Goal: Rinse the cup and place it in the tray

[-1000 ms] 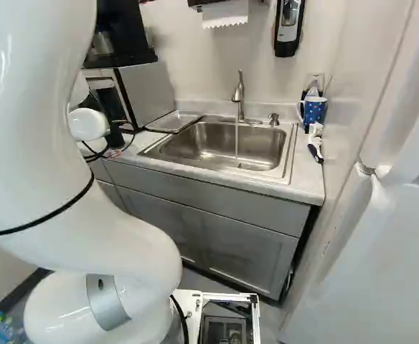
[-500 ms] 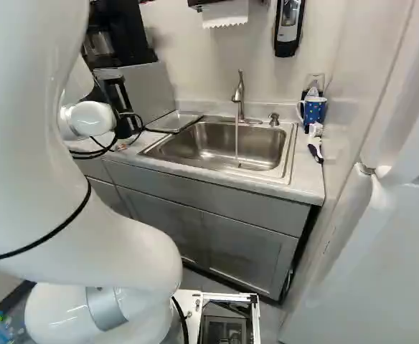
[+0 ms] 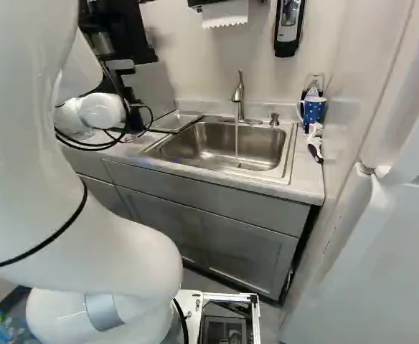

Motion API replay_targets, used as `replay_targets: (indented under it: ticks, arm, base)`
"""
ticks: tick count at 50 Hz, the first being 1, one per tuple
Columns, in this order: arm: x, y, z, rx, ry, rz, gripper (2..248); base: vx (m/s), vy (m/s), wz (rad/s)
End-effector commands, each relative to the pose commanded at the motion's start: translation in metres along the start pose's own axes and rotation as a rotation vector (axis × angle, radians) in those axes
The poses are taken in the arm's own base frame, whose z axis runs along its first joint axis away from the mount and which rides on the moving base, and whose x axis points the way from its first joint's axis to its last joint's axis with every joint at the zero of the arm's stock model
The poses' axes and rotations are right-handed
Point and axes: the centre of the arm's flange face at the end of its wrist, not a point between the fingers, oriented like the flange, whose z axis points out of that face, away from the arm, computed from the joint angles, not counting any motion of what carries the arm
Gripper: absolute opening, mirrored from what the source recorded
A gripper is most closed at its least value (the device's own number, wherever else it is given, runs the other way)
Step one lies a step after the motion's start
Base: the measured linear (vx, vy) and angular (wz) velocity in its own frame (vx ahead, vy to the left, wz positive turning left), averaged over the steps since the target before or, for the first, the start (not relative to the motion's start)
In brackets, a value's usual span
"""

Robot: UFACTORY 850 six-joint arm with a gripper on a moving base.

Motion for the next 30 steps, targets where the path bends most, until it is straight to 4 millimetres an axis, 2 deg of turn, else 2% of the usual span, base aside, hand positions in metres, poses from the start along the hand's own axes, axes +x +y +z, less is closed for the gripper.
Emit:
replay_targets:
  ticks: [30]
  arm:
    - [0.0, 0.046, 0.0, -0.101, -0.001, 0.018, 123]
  base:
    - [0.0, 0.0, 0.0]
